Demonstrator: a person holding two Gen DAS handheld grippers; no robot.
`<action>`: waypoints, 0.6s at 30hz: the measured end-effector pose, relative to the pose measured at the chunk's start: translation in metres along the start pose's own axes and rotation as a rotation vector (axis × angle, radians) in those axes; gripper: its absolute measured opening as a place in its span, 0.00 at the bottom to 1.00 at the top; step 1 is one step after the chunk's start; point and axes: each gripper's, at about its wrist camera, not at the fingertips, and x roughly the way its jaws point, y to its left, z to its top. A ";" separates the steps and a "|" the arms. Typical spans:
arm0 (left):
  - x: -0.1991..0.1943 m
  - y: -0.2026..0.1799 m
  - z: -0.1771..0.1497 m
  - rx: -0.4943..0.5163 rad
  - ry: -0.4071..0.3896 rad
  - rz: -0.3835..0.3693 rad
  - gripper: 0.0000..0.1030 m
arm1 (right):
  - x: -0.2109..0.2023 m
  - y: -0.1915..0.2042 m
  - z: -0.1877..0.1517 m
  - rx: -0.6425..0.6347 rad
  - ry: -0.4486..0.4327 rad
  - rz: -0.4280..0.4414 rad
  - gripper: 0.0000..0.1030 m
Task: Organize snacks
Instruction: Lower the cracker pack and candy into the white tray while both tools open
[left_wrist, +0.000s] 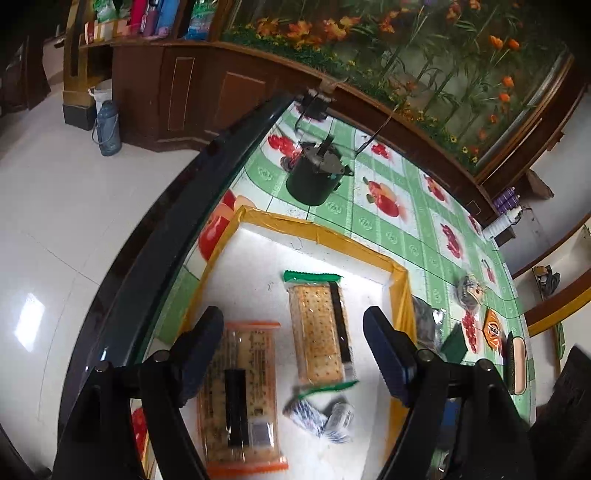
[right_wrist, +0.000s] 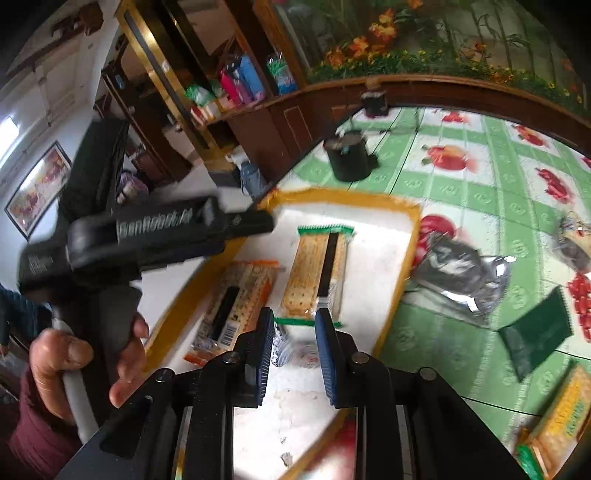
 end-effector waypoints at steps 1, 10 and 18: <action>-0.004 -0.001 -0.002 0.000 -0.003 -0.007 0.75 | -0.011 -0.005 0.001 0.007 -0.020 -0.009 0.27; -0.046 -0.038 -0.040 0.032 -0.022 -0.086 0.81 | -0.120 -0.087 -0.027 0.129 -0.139 -0.180 0.37; -0.027 -0.111 -0.086 0.191 0.073 -0.111 0.82 | -0.173 -0.171 -0.082 0.337 -0.148 -0.241 0.40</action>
